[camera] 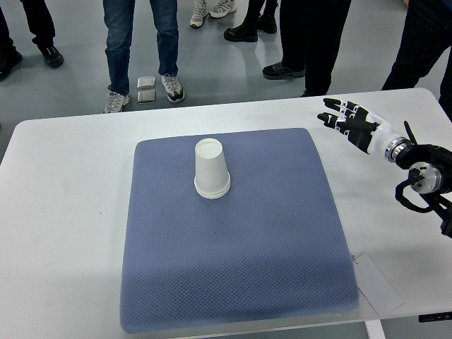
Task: Stack paper cups
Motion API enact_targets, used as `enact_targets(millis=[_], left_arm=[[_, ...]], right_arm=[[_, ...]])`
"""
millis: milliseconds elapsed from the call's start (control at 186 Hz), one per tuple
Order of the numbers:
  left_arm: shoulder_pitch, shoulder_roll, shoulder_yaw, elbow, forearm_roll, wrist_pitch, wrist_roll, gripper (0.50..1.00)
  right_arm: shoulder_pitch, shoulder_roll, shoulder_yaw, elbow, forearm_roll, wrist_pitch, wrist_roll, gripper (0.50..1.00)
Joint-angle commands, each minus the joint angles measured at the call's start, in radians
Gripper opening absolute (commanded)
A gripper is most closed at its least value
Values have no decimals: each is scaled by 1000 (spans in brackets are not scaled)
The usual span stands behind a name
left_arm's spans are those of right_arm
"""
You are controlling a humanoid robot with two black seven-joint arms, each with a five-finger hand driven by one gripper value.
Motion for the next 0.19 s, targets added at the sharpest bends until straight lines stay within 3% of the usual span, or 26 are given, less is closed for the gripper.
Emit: enact_targets(millis=[0,183], left_arm=[[0,0,0,0,0,0,0,1000],[0,0,0,0,0,0,0,1000]], right_arm=[[-6,10,30,-14,-1,1,0,913],[-8,37,41,-14,0,9,2,913]])
